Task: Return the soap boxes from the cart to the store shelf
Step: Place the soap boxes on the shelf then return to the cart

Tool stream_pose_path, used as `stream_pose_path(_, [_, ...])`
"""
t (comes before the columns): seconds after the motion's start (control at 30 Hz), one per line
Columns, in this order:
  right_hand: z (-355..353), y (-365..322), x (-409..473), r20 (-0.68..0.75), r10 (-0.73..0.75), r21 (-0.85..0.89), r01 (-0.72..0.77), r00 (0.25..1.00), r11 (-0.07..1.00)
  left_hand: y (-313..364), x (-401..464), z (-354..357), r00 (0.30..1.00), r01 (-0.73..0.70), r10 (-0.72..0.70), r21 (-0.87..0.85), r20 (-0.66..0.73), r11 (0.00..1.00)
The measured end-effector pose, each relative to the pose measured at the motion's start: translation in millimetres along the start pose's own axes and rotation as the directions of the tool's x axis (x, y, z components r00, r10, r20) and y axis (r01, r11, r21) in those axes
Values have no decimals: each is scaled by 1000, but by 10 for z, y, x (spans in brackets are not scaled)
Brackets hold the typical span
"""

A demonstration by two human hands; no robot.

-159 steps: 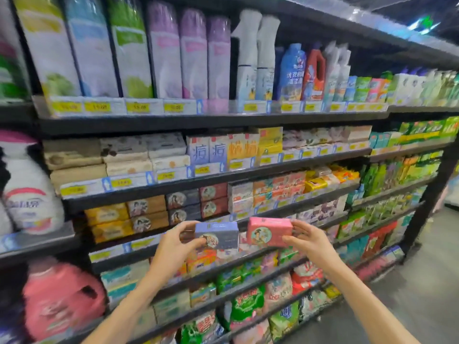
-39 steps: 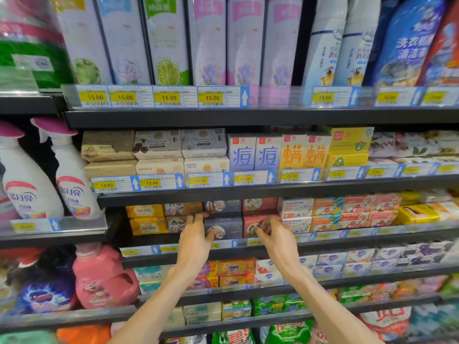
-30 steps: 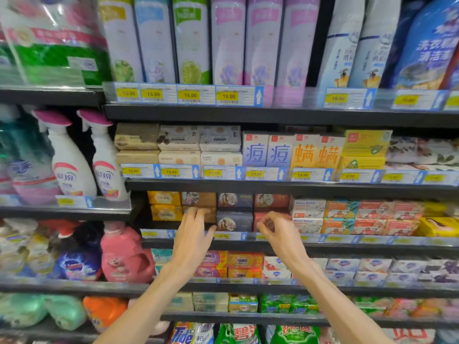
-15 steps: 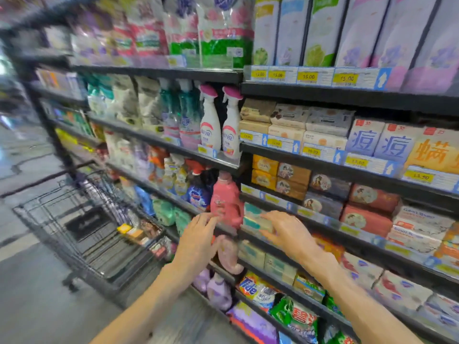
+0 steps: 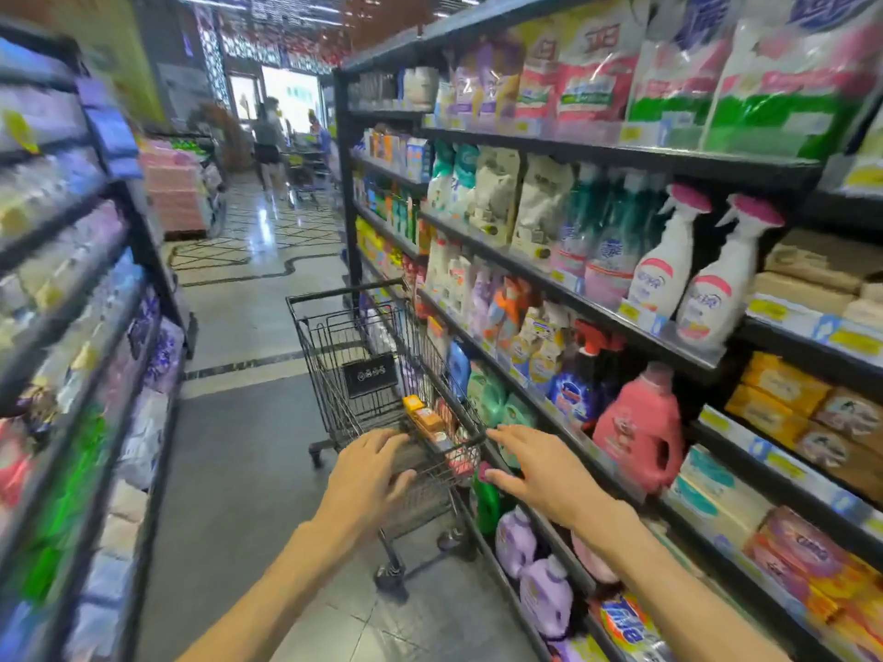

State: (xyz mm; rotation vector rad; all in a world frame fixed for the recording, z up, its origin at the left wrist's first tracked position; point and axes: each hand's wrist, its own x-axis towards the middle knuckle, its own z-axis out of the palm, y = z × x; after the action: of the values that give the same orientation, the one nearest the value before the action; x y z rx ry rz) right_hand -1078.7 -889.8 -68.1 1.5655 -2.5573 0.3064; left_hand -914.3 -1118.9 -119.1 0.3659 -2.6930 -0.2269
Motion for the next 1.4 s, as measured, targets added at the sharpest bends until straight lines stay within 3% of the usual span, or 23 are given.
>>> stream_pose_path(0.17, [278,-576,960,24,-98,13,98,995,995,-1014,23,-191,996,92,-91,26,-13,995])
stream_pose_path(0.4, [806,-1271,2337,47,-158,-21,159,986,987,-2396,335,-423,997,82,-80,117,-19,990])
stream_pose_path(0.7, [1331,-1709,3822,95,-162,19,161,982,987,-3768,930,-319,990,134,-138,107,31,985])
stream_pose_path(1.07, [1830,-1102,5517,98,-68,20,67,993,998,-4752,2640,124,984,111,-118,62,132,992])
stream_pose_path(1.27, [1947,-401,6007,128,80,-15,-78,989,997,-4912,3726,634,981,-30,29,6,190,1000])
stream_pose_path(1.4, [2024,131,6056,125,235,-54,-230,964,972,-4688,4440,1096,944,-181,196,-80,266,980])
